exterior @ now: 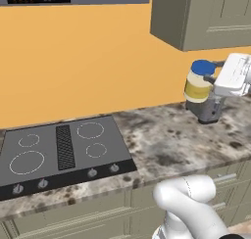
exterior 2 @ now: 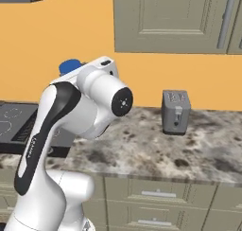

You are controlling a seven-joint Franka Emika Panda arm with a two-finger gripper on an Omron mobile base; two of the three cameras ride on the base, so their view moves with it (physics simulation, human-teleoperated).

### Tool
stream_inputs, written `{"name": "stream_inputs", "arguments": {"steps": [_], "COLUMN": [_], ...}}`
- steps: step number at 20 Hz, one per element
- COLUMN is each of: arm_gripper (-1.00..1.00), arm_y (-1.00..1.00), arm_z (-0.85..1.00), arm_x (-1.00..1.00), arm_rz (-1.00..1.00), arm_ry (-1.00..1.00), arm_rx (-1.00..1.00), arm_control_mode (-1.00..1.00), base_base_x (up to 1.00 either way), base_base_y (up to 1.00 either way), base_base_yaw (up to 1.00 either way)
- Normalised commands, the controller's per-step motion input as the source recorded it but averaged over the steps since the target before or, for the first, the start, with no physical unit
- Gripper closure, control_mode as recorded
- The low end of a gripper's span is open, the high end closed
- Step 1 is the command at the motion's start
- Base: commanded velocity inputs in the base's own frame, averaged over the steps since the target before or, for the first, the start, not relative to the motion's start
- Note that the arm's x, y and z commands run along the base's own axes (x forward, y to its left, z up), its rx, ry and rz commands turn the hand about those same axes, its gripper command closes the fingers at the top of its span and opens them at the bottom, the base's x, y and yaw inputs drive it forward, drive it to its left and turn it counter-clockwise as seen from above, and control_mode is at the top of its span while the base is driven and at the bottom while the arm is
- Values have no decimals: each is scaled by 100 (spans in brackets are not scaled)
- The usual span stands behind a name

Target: Collect the turmeric, mayonnaise, and shaker from the cabinet and place them next to the stove.

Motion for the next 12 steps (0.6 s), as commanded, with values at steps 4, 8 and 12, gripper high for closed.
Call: {"name": "stream_inputs", "arguments": {"steps": [4, 8, 12], "arm_gripper": [100, 100, 100], "arm_y": [12, 7, 0], "arm_z": [-71, -100, -67], "arm_x": [15, 40, 83], "arm_rz": [-1, 3, 15], "arm_ry": [12, 16, 8], "arm_rx": [-5, -4, 0], "arm_control_mode": [-100, -100, -100], "base_base_x": [9, 0, 0], "base_base_y": [5, 0, 0], "base_base_yaw": [-2, 0, 0]}}
